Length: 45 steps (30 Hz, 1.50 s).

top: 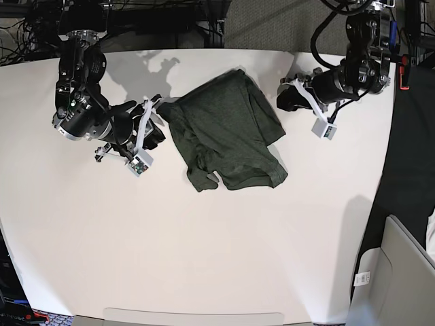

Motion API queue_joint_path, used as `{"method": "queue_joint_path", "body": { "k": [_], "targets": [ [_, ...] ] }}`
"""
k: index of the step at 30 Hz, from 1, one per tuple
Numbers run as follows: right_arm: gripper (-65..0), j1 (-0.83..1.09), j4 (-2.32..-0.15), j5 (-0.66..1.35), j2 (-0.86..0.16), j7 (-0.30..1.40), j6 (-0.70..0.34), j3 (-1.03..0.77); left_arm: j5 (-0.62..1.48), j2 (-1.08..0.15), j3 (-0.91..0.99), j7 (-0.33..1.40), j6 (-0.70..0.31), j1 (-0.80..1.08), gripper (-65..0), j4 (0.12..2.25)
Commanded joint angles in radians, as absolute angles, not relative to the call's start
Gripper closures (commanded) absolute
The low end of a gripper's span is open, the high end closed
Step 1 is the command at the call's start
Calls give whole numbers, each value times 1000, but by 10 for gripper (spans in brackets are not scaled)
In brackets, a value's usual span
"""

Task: Fold the T-shirt properly
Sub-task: 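Release the left gripper and drag the shirt with the right gripper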

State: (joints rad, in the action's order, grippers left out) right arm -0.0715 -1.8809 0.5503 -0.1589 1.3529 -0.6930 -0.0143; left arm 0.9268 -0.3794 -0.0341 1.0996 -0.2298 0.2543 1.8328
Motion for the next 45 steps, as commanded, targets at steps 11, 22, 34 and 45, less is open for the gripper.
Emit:
{"method": "queue_joint_path", "body": {
  "k": [11, 22, 34, 45],
  "targets": [
    [-96, -73, -1834, 590, -31, 1336, -698, 18, 940, -351, -173, 1064, -236, 186, -68, 1751],
    [-96, -27, -1839, 595, -31, 1336, -698, 16, 938, -302, -305, 1044, -236, 15, -68, 1643],
    [-96, -21, -1857, 595, 1, 1336, -698, 19, 938, -280, -415, 955, -234, -117, -68, 1509],
    [-96, -173, -1655, 483, 131, 1330, -698, 170, 940, -453, -91, 960, -234, 84, -68, 1692]
  ]
}}
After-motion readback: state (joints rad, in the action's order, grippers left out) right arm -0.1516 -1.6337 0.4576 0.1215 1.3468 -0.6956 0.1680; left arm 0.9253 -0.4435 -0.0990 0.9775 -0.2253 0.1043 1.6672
